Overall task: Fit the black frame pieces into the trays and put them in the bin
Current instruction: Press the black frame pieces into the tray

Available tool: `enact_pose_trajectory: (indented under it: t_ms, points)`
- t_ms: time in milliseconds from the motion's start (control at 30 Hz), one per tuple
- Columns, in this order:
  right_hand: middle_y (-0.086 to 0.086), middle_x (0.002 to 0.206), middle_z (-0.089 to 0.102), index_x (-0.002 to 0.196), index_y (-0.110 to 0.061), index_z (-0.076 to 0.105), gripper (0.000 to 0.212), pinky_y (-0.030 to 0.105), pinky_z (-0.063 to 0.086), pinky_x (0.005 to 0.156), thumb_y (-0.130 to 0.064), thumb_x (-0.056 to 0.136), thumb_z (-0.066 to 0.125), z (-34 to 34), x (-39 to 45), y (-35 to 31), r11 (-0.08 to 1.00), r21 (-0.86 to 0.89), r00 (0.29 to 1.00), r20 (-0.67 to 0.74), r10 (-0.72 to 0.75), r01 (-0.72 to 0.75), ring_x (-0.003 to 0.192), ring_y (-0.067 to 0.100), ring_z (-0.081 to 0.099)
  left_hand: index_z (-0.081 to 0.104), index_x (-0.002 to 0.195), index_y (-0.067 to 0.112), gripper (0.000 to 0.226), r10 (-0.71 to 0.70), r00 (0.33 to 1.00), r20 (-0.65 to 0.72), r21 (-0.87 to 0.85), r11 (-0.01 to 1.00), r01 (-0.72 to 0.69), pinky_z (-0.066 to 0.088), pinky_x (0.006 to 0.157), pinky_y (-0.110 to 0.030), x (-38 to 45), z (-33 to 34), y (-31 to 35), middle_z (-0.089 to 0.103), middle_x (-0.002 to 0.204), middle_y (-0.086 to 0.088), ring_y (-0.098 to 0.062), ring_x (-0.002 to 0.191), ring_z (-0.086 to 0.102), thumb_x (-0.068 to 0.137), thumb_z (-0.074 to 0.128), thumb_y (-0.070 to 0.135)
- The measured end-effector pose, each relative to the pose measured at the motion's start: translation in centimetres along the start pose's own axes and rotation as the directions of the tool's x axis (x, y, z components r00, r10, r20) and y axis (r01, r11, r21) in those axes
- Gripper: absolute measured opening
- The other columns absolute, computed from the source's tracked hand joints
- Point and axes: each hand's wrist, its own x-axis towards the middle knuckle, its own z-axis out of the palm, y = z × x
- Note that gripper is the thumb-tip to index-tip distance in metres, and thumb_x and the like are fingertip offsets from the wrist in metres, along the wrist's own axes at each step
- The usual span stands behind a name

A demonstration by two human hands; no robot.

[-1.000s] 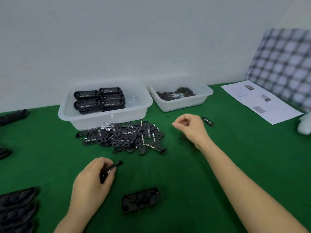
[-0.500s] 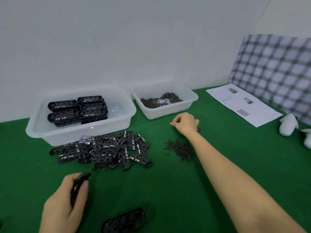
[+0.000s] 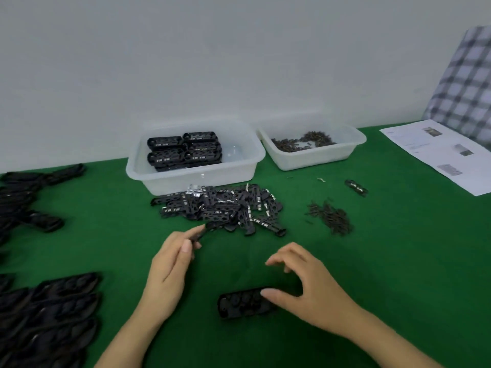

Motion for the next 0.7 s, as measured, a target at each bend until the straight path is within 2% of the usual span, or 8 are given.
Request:
enact_pose_trajectory:
  t_ms: [67,100,200,267,367,533,633,700]
  points:
    - [-0.039,0.114,0.022,0.119,-0.048,0.034,0.071,0.010,0.029,0.085,-0.088,0.060,0.035,1.1,-0.2,0.2,0.997,-0.081,0.995,0.095,-0.008,0.016,0.107,-0.016,0.023,0.060,0.116,0.018,0.031,0.019,1.000,-0.001,0.066,0.998,-0.019,0.038,0.080,-0.009,-0.2,0.0,0.4,0.061,0.095,0.006,0.000,0.090,0.054,0.090,0.043,0.022]
    - [-0.041,0.114,0.018,0.119,-0.051,0.029,0.073,0.011,0.029,0.086,-0.089,0.058,0.037,1.3,-0.1,0.3,0.995,-0.100,0.994,0.110,-0.016,0.027,0.108,-0.016,0.020,0.060,0.116,0.019,0.030,0.030,1.000,-0.009,0.099,0.995,-0.029,0.038,0.082,-0.008,-0.2,0.0,0.5,0.061,0.097,0.008,0.002,0.092,0.054,0.089,0.049,0.022]
    - [-0.042,0.113,0.016,0.110,-0.057,0.025,0.064,0.014,0.030,0.087,-0.086,0.056,0.046,1.5,-0.1,0.5,0.994,-0.101,0.993,0.112,-0.036,0.047,0.110,-0.015,0.019,0.062,0.108,0.025,0.028,0.091,0.996,-0.024,0.150,0.985,-0.086,0.040,0.081,-0.007,-0.4,0.0,0.8,0.062,0.096,0.013,0.002,0.091,0.056,0.081,0.069,0.022]
    - [-0.042,0.111,0.018,0.104,-0.057,0.030,0.053,0.014,0.031,0.085,-0.077,0.061,0.053,1.4,0.0,0.4,0.996,-0.078,0.993,0.112,-0.035,0.044,0.107,-0.013,0.023,0.062,0.104,0.032,0.035,0.102,0.993,-0.062,0.138,0.986,-0.092,0.044,0.079,-0.008,-0.5,0.1,1.0,0.065,0.094,0.015,0.002,0.087,0.059,0.075,0.073,0.017]
    - [-0.037,0.107,0.026,0.099,-0.051,0.042,0.041,0.015,0.033,0.087,-0.067,0.065,0.058,1.3,-0.1,0.3,0.998,-0.060,0.995,0.097,-0.022,0.028,0.101,-0.008,0.030,0.062,0.102,0.034,0.034,0.071,0.989,-0.128,0.080,0.995,-0.061,0.048,0.078,-0.013,-0.7,0.2,1.7,0.068,0.092,0.014,0.002,0.081,0.063,0.071,0.072,0.024]
    - [-0.026,0.103,0.037,0.104,-0.035,0.055,0.045,0.011,0.028,0.085,-0.062,0.068,0.061,1.7,-0.2,0.1,0.995,-0.080,0.998,0.032,-0.052,0.054,0.099,-0.014,0.028,0.050,0.112,0.031,0.041,0.164,0.986,-0.031,0.110,0.981,-0.160,0.046,0.074,-0.008,-1.5,0.5,3.8,0.065,0.083,0.015,0.003,0.077,0.063,0.075,0.067,0.027]
    - [-0.020,0.103,0.040,0.106,-0.030,0.057,0.045,0.005,0.022,0.083,-0.058,0.070,0.062,1.6,-0.1,0.1,0.992,-0.104,0.997,0.028,-0.066,0.068,0.095,-0.018,0.026,0.052,0.103,0.029,0.032,0.112,0.993,0.030,0.007,0.994,-0.112,0.046,0.068,-0.008,-2.5,0.9,5.0,0.067,0.081,0.012,0.001,0.072,0.063,0.075,0.068,0.026]
    - [-0.019,0.103,0.039,0.107,-0.029,0.058,0.047,0.005,0.022,0.083,-0.059,0.070,0.061,1.6,-0.1,0.1,0.991,-0.120,0.998,0.031,-0.057,0.061,0.088,-0.012,0.026,0.060,0.097,0.020,0.027,-0.074,0.993,0.091,-0.266,0.959,0.096,0.047,0.064,-0.012,-3.0,1.2,5.6,0.069,0.080,0.008,-0.004,0.064,0.062,0.072,0.069,0.021]
